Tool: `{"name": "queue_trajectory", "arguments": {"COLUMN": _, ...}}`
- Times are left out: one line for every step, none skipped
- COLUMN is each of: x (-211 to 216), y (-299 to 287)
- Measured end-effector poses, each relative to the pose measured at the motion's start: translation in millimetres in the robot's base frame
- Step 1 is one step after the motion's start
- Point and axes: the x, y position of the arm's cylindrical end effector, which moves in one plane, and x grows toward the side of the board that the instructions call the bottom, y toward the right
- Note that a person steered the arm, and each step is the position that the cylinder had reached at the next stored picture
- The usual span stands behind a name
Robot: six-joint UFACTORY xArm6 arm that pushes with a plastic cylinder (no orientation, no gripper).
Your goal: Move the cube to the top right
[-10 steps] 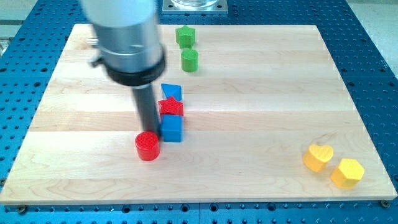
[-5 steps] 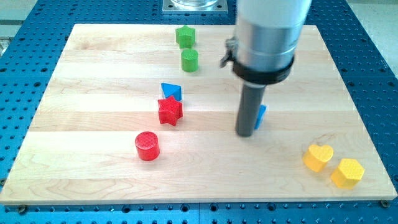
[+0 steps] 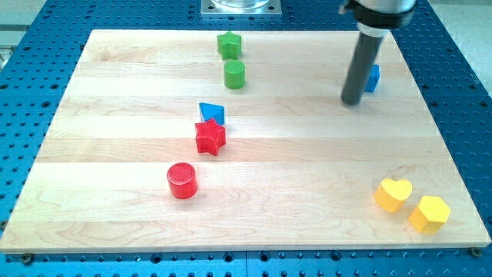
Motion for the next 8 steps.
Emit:
{"name": "queue_trajectory", "arguments": {"x": -65, "y": 10}}
{"name": "queue_trajectory", "arguments": {"x": -82, "y": 25}}
{"name": "queue_trajectory", "arguments": {"x": -64, "y": 32}}
{"name": "queue_trajectory", "arguments": {"x": -59, "y": 71}}
{"name": "queue_trajectory", "arguments": {"x": -102, "y": 81}}
{"name": "queue_trajectory", "arguments": {"x": -142, "y": 81}}
{"name": "queue_trajectory", "arguments": {"x": -101, "y": 73}}
{"name": "queue_trajectory", "arguments": {"x": -44, "y": -23}}
